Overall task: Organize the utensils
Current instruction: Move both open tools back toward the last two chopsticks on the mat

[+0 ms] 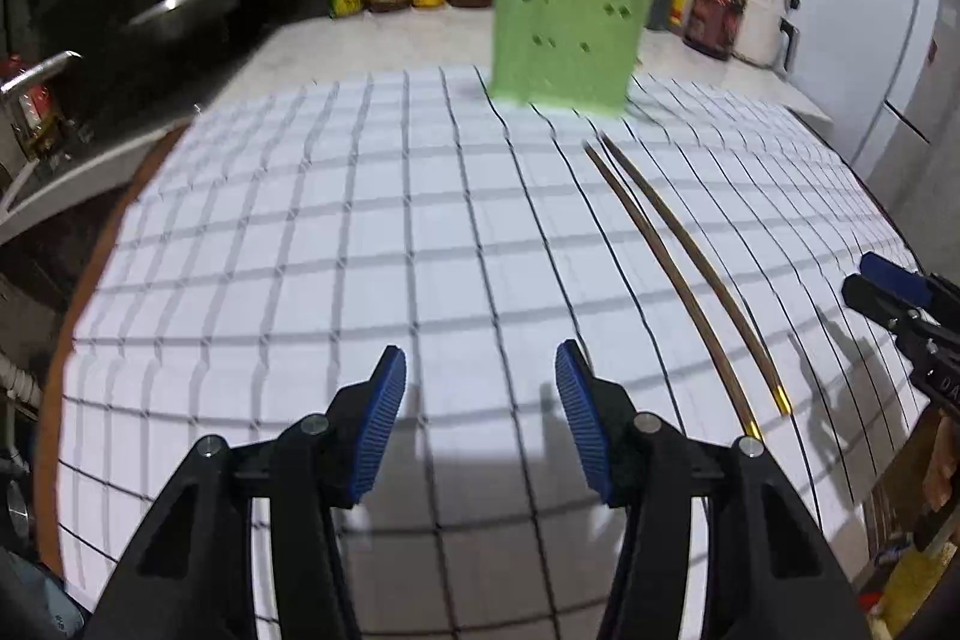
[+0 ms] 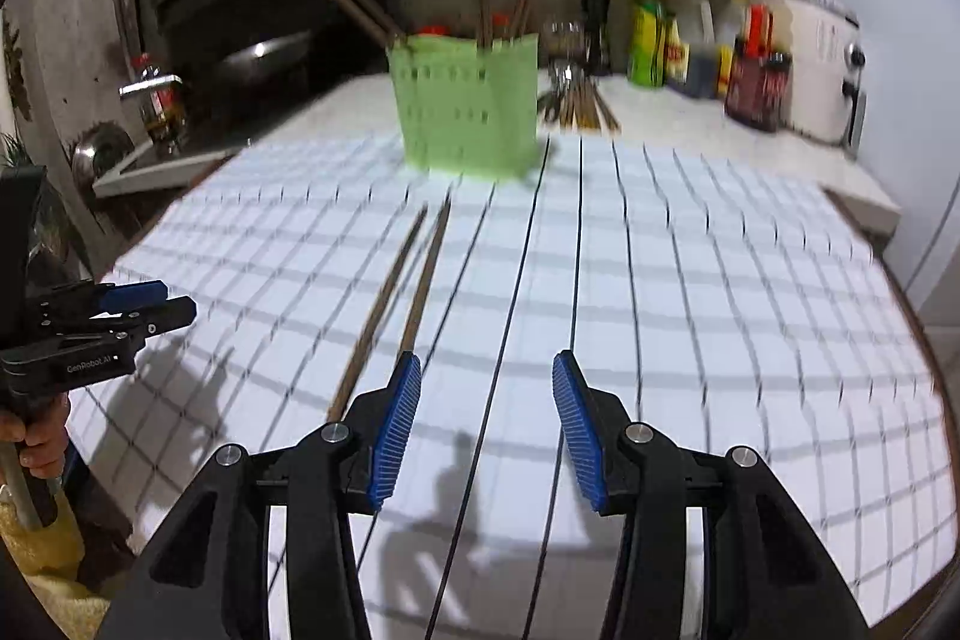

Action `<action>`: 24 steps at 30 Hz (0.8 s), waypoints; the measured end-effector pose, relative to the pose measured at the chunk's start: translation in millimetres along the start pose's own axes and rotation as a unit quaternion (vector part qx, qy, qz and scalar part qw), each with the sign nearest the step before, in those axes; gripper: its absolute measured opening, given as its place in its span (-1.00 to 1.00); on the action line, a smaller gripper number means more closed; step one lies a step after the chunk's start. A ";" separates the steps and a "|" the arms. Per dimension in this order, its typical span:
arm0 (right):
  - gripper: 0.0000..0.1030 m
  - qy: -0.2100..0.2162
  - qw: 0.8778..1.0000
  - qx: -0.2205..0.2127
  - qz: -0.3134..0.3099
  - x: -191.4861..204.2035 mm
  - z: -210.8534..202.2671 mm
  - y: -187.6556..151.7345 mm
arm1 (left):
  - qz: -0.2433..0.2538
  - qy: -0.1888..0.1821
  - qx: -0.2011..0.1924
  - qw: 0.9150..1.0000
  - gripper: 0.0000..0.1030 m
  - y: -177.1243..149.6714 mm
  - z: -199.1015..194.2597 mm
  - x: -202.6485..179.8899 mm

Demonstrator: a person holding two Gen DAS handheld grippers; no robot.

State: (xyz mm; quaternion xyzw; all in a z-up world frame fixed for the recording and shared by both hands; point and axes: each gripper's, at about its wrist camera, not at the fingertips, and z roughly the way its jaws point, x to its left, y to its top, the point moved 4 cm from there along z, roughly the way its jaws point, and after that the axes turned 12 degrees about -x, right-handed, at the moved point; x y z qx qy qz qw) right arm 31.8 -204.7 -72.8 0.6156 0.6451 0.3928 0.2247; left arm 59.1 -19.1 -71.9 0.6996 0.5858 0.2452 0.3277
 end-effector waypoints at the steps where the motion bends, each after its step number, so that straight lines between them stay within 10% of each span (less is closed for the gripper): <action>1: -0.07 0.001 1.000 0.001 0.005 0.8 -0.5 -3.5 | 0.000 -0.006 0.003 1.000 0.00 -4.5 -0.6 -3.1; 15: -0.07 0.019 0.999 0.034 0.004 14.5 5.9 -23.8 | -0.011 -0.046 0.029 0.998 0.00 -9.8 22.8 -12.2; 24: -0.43 0.056 0.996 0.056 -0.030 43.6 23.8 -34.3 | 0.005 -0.063 0.041 0.997 0.00 -10.9 28.5 -30.2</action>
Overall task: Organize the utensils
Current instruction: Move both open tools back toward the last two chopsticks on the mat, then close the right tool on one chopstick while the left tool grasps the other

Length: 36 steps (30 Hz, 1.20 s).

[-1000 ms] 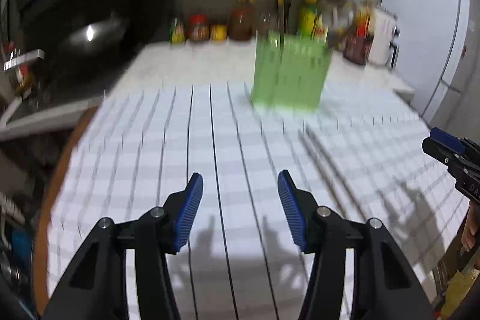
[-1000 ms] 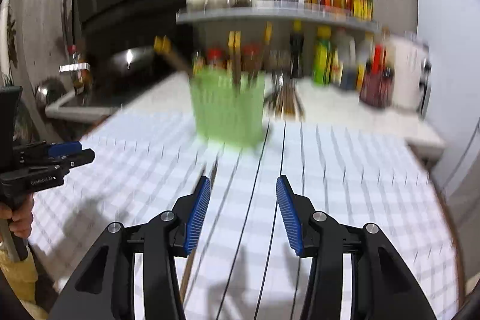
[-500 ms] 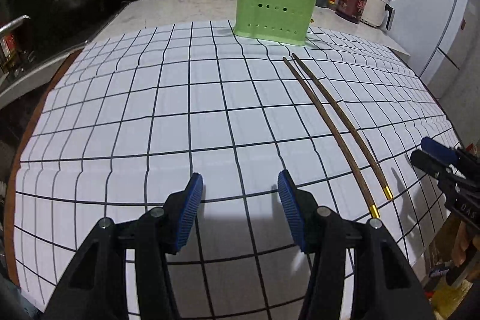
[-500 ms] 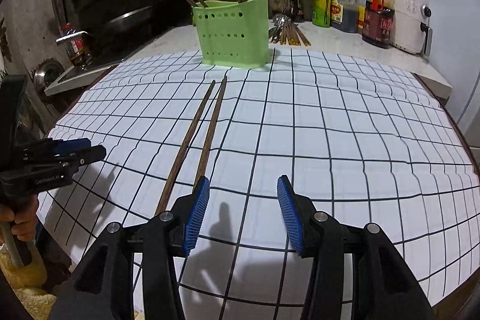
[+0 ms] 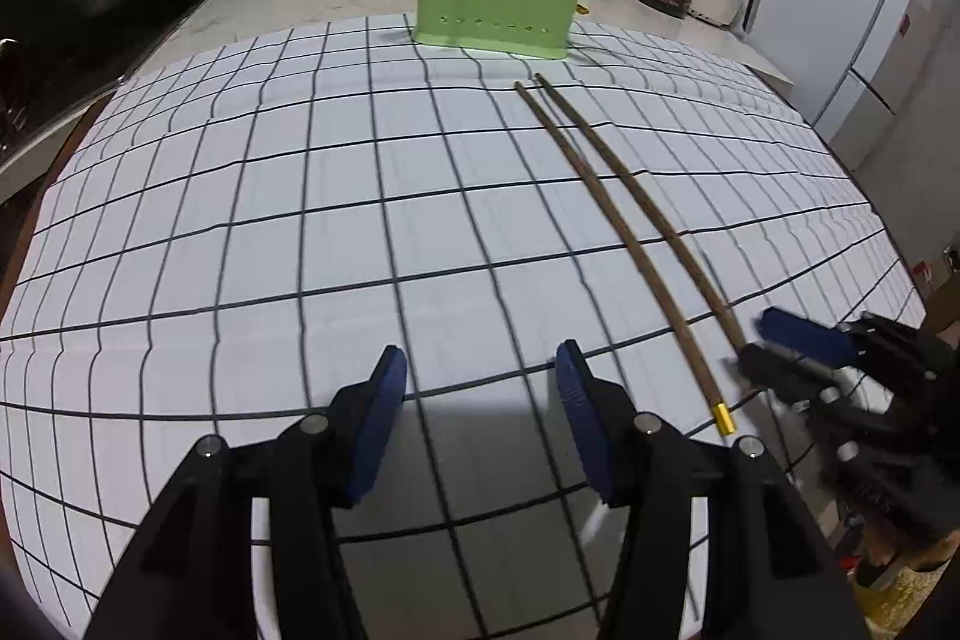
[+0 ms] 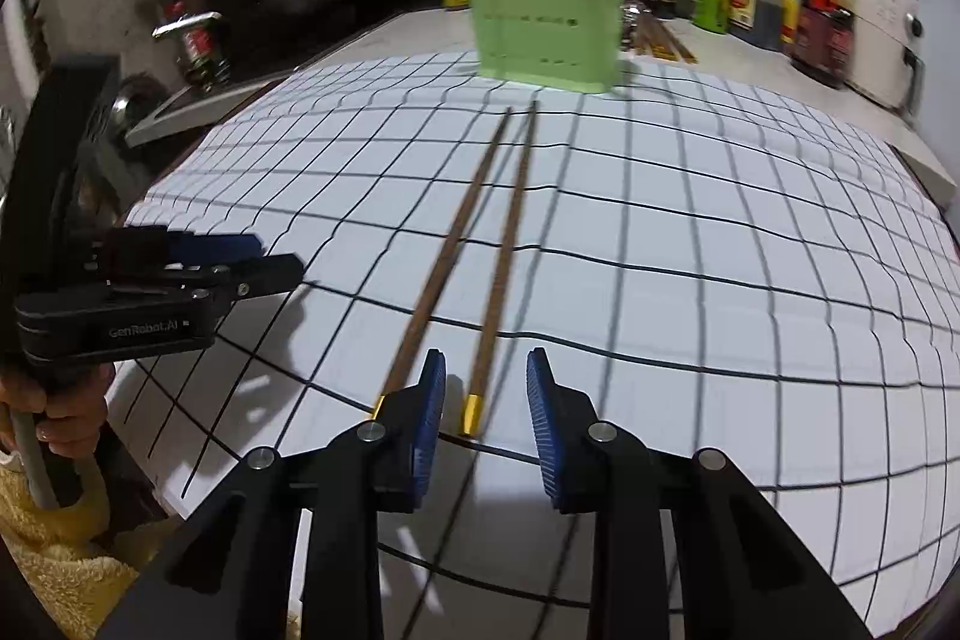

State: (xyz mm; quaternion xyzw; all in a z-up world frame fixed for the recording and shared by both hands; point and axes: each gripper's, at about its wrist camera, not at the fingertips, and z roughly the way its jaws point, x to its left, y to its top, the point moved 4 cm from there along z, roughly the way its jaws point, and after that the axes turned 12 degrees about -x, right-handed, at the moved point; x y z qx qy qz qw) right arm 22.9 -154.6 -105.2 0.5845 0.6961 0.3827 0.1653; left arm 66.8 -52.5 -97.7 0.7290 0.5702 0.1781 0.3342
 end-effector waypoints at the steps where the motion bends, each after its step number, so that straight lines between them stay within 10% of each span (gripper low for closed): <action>1: -0.46 -0.004 1.000 0.001 -0.010 1.9 1.6 -0.9 | 0.005 -0.002 -0.002 1.000 0.00 0.8 -0.6 -2.6; 5: -0.83 -0.019 1.000 -0.003 -0.019 -2.6 2.6 -3.0 | 0.024 -0.020 -0.008 0.999 0.00 3.1 -0.5 -20.9; 19: -0.86 -0.050 0.999 -0.009 0.014 -41.5 -13.6 -11.6 | 0.097 -0.032 0.006 0.995 -0.08 10.8 30.5 -81.4; 27: -0.86 -0.069 0.998 -0.008 0.008 -50.7 -20.0 -15.4 | 0.126 0.027 0.012 0.992 -0.36 9.7 20.4 -33.5; 36: -0.85 -0.094 0.996 -0.001 0.003 -58.9 -20.0 -13.2 | 0.138 -0.004 -0.001 0.990 -0.36 0.6 1.5 6.6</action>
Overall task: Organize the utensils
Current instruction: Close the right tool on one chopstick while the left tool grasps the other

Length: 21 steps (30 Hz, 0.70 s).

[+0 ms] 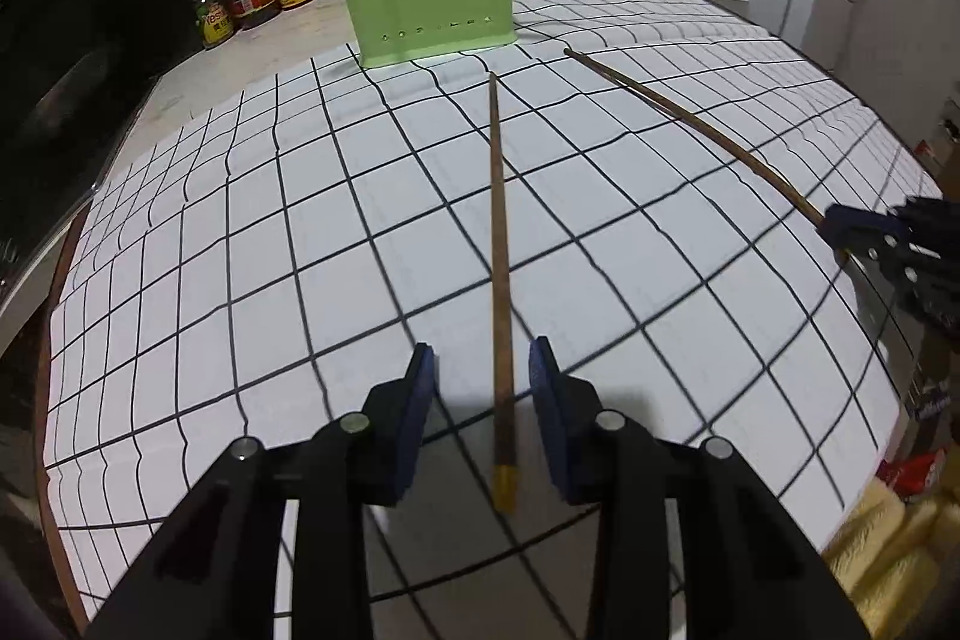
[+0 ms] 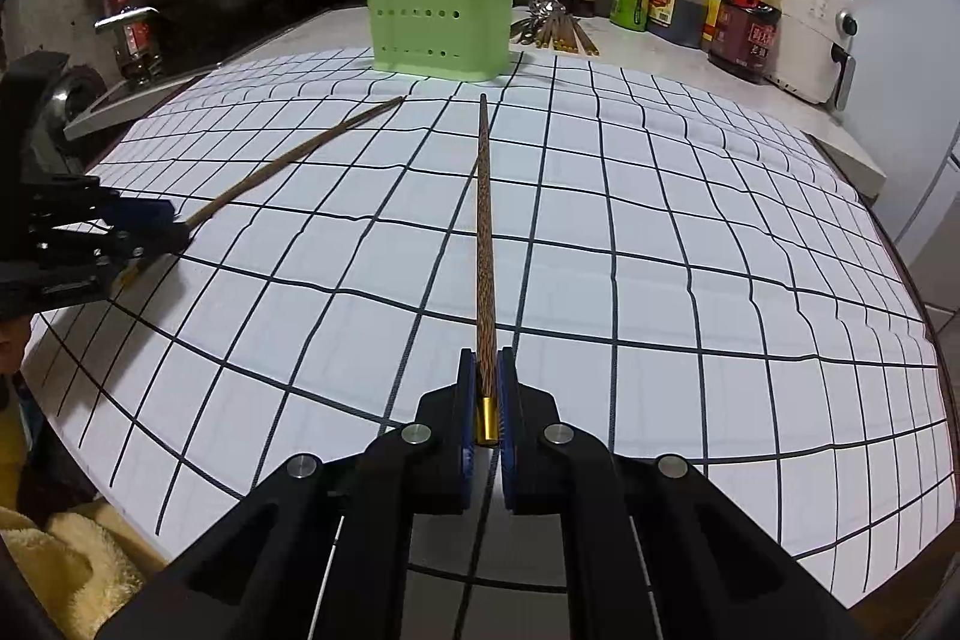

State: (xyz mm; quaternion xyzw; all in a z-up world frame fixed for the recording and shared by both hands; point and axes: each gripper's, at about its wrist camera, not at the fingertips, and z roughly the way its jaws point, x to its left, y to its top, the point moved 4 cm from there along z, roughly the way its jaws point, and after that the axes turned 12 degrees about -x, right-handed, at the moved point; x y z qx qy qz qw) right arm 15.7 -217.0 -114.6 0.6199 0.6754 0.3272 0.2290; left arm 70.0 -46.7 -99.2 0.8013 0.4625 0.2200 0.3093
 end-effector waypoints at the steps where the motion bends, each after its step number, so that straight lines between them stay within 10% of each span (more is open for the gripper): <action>1: -0.83 0.000 1.000 0.000 0.001 0.4 -0.3 -0.5 | -0.001 -0.006 -0.002 1.000 -0.36 -1.3 -0.5 -0.1; 8: -0.29 0.031 0.999 -0.008 0.028 3.2 -3.8 -4.0 | -0.056 -0.027 -0.030 0.998 -0.26 -12.9 -11.8 -4.1; 21: -0.32 0.021 0.999 -0.037 0.034 5.6 -2.9 -4.0 | -0.091 -0.010 -0.052 0.994 -0.27 -12.9 -10.5 0.2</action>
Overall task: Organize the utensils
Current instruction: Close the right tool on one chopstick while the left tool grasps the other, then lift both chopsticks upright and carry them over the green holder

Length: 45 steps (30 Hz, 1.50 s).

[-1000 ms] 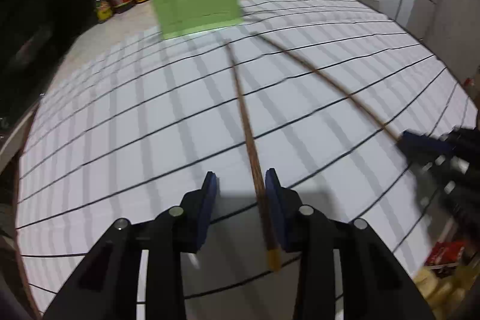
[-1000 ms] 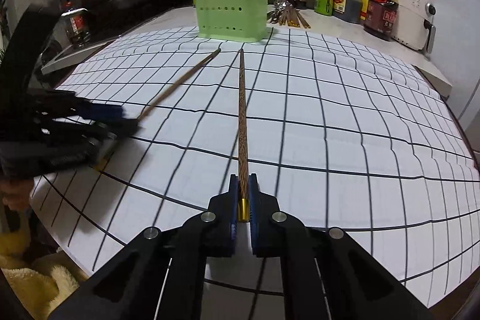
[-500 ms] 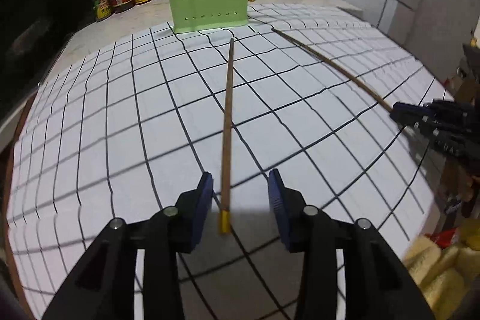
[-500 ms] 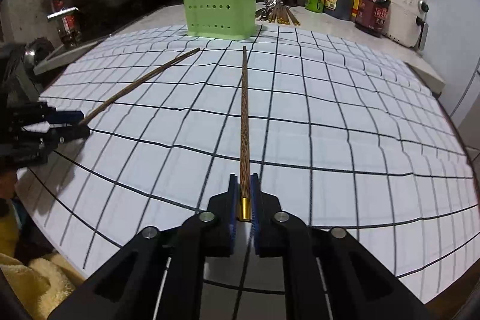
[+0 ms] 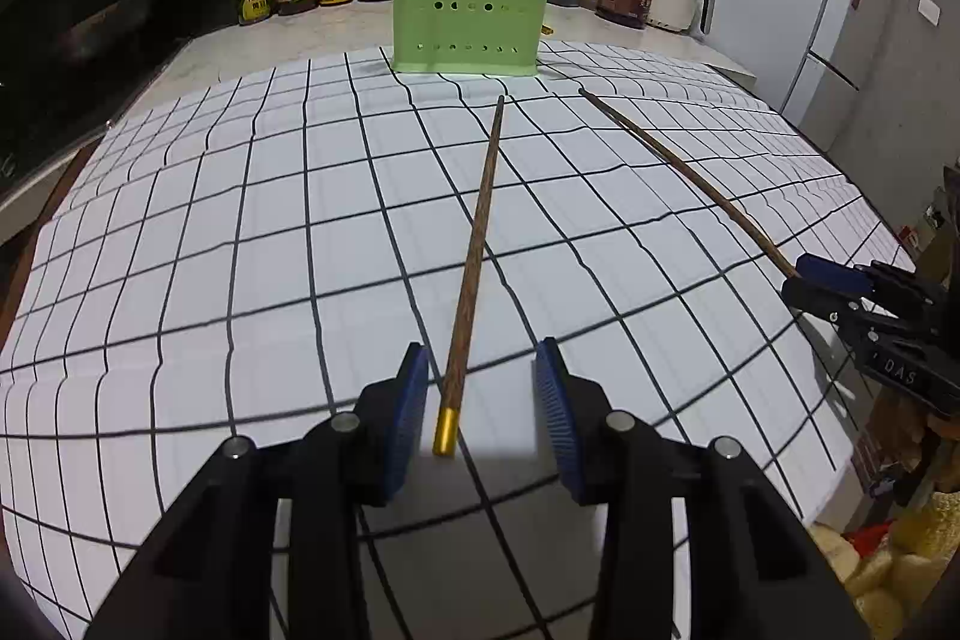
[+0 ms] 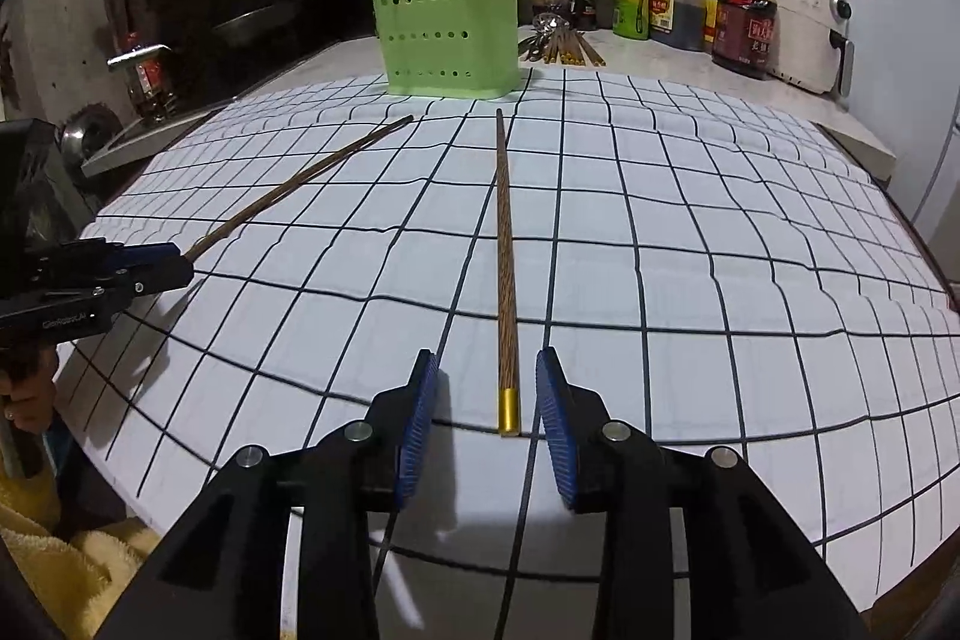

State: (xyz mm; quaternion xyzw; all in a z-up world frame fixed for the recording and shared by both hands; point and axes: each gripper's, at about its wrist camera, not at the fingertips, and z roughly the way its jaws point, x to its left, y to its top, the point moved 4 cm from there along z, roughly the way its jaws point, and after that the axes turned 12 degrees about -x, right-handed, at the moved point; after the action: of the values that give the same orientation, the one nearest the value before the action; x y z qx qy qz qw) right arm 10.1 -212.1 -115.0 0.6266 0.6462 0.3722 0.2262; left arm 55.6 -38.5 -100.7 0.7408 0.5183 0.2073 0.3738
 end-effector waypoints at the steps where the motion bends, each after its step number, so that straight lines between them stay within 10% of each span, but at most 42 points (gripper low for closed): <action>1: -0.33 -0.003 1.000 -0.001 0.002 -1.2 2.0 1.0 | -0.002 0.002 -0.003 1.000 -0.28 0.5 0.8 1.4; 19: -0.86 -0.015 1.000 0.002 -0.001 -1.6 -3.5 -1.7 | 0.021 0.017 -0.014 1.000 -0.86 0.9 -2.7 1.7; 35: -0.86 0.007 0.985 -0.172 0.012 3.0 -104.4 106.1 | 0.035 0.010 -0.216 0.976 -0.86 97.0 -108.6 -5.5; 45: -0.86 0.001 0.975 -0.220 -0.022 10.0 -126.9 160.9 | 0.030 0.008 -0.253 0.967 -0.86 119.1 -130.7 -1.4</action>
State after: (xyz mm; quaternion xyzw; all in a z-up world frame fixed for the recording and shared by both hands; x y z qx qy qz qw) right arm 15.9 -237.4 88.4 0.5464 0.5623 0.5010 0.3664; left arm 37.2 -17.3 73.9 0.6355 0.4295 0.3483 0.5389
